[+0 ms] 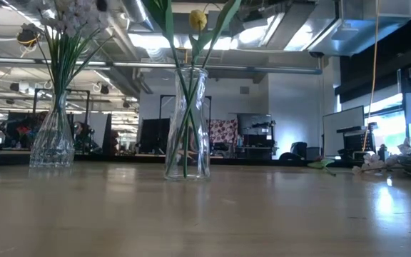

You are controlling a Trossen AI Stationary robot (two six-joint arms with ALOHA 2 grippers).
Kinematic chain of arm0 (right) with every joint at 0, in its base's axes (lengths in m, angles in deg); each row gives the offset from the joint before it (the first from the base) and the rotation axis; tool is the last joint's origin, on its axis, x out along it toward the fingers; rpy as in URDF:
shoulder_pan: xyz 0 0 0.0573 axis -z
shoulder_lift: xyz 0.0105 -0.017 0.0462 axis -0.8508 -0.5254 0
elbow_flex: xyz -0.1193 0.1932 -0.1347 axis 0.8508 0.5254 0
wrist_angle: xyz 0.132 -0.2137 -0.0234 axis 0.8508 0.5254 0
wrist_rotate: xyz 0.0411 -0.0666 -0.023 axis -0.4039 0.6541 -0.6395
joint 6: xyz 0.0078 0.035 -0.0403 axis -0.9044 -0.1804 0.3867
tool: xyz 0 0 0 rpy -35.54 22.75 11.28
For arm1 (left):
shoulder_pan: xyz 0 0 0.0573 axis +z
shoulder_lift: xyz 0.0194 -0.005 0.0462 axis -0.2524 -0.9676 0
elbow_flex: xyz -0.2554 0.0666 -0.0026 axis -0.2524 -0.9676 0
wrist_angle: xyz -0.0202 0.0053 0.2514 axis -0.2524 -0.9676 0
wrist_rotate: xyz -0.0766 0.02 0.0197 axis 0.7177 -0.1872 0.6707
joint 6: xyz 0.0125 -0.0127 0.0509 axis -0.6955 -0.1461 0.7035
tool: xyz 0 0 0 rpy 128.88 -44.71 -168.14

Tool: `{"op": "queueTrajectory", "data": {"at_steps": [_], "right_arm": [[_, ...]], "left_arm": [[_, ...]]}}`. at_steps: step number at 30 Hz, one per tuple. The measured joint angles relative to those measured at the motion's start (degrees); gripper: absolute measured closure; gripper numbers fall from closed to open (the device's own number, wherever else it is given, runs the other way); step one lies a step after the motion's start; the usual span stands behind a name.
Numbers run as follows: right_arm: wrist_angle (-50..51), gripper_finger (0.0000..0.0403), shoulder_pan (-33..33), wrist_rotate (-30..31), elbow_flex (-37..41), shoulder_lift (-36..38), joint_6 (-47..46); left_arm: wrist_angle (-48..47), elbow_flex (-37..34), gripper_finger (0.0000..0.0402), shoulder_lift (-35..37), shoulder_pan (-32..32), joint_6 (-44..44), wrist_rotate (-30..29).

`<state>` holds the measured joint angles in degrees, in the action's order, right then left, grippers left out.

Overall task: Sort flowers into vase by color
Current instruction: Put the top right dark red flower into the purple vase

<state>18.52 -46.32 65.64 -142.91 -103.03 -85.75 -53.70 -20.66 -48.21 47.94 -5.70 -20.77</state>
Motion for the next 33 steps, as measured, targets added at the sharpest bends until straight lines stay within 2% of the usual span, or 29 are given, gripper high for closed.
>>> {"op": "queueTrajectory", "data": {"at_steps": [4, 11, 13, 15, 19, 22, 27, 33], "right_arm": [[-2.2, 0.0013, 0.0, 0.0, 0.0, -1.0, -2.4], [-8.5, 0.0013, -0.1, 1.6, 0.0, -2.8, -9.5], [-11.3, 0.0013, -0.9, 2.0, 0.0, -2.9, -12.4], [-15.8, 0.0013, -2.6, 4.8, 0.0, -3.1, -15.3], [-21.6, 0.0013, -8.2, 13.2, 0.0, -3.3, -21.4], [-21.4, 0.0013, -12.2, 20.1, 0.0, -3.2, -26.1], [-16.9, 0.0013, -18.1, 30.5, 0.0, -3.5, -33.8], [-12.9, 0.0013, -21.9, 35.9, 0.0, -5.9, -37.5]], "left_arm": [[0.6, 0.1, 0.0394, 6.7, -2.8, 2.5, 10.8], [3.4, 0.2, 0.0393, 12.7, -8.0, 2.8, 38.9], [2.7, 0.2, 0.0393, 14.1, -9.9, 1.3, 44.9], [0.6, 0.2, 0.0393, 15.3, -12.2, 0.8, 49.0], [-8.2, -0.8, 0.0393, 18.6, -16.9, 8.4, 53.0], [-13.5, -3.1, 0.0393, 21.7, -20.1, 15.0, 51.7], [-13.0, -10.8, 0.0392, 25.5, -23.9, 21.0, 50.8], [-12.4, -21.5, 0.0392, 31.4, -29.7, 24.1, 51.0]]}}
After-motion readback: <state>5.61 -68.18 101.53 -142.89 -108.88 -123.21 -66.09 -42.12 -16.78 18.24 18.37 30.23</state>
